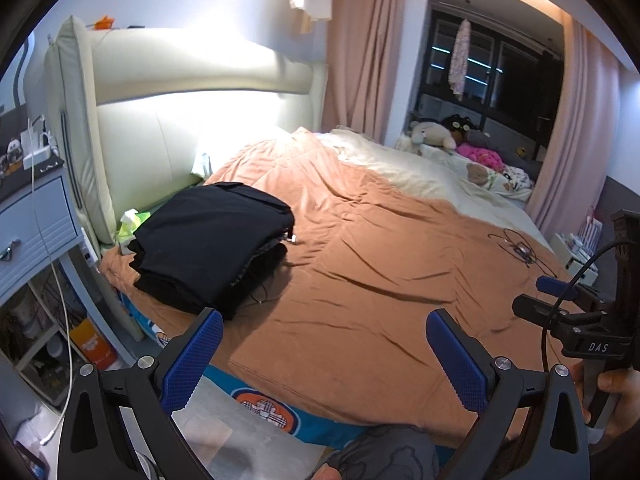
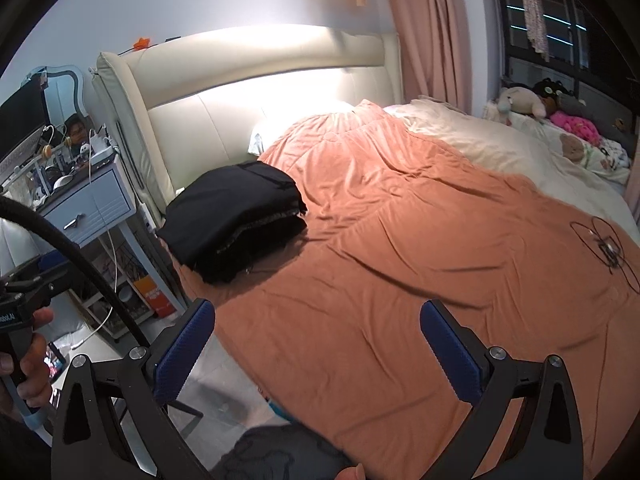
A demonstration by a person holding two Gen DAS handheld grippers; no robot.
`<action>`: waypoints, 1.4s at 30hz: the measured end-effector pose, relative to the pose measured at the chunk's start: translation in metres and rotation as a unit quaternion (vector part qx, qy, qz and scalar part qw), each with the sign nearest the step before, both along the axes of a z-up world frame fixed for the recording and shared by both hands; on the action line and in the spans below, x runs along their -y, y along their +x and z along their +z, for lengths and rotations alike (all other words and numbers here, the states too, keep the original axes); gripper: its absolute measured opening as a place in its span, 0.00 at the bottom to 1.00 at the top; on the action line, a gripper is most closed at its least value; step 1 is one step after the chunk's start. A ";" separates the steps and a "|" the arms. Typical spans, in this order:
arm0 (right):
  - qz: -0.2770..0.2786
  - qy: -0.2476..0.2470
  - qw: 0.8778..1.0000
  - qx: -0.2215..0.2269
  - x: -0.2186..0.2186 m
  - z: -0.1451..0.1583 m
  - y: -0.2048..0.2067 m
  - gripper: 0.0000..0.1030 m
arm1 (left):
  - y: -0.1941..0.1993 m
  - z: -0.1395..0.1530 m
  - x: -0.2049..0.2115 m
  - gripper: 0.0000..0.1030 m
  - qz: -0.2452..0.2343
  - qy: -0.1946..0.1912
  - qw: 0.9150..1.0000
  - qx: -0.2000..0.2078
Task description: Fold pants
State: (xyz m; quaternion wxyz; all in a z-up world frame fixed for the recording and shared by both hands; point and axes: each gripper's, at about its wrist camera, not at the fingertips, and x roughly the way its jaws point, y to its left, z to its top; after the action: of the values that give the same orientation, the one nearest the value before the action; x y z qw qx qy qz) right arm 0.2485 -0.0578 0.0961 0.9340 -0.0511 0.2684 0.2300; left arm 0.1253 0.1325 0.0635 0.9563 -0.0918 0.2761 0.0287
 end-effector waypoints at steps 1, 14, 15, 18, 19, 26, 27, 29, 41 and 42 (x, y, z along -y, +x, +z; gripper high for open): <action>-0.007 -0.002 1.000 0.004 0.004 0.000 -0.008 1.00 | -0.003 0.000 0.003 1.00 -0.002 0.003 1.000 0.001; -0.032 0.025 0.999 0.007 0.049 -0.001 -0.102 1.00 | -0.078 -0.003 0.047 1.00 -0.024 0.010 0.999 0.036; -0.034 0.029 0.999 0.008 0.054 -0.002 -0.110 1.00 | -0.082 -0.004 0.050 1.00 -0.026 0.010 0.999 0.039; -0.044 0.035 0.998 0.015 0.064 -0.007 -0.132 1.00 | -0.096 -0.008 0.055 1.00 -0.027 0.012 0.999 0.044; -0.048 0.036 0.998 0.016 0.067 -0.009 -0.139 1.00 | -0.101 -0.010 0.056 1.00 -0.026 0.013 0.999 0.044; -0.078 0.023 0.996 0.029 0.073 -0.022 -0.178 1.00 | -0.127 -0.026 0.059 0.99 -0.017 0.035 0.998 0.040; -0.080 0.023 0.996 0.030 0.071 -0.022 -0.182 1.00 | -0.130 -0.028 0.058 1.00 -0.015 0.035 0.998 0.041; -0.086 0.022 0.996 0.034 0.070 -0.025 -0.190 1.00 | -0.139 -0.031 0.058 1.00 -0.012 0.037 0.998 0.047; -0.110 0.039 0.990 0.079 0.068 -0.060 -0.245 1.00 | -0.168 -0.049 0.070 1.00 -0.021 0.061 0.996 0.063; -0.115 0.038 0.989 0.084 0.069 -0.062 -0.246 1.00 | -0.169 -0.049 0.073 1.00 -0.024 0.063 0.996 0.064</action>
State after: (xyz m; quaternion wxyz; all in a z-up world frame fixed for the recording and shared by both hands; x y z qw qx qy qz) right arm 0.0021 -0.1270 0.0337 0.9748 -0.0032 0.1841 0.1258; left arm -0.0432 0.0596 0.0140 0.9764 -0.0263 0.2139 0.0170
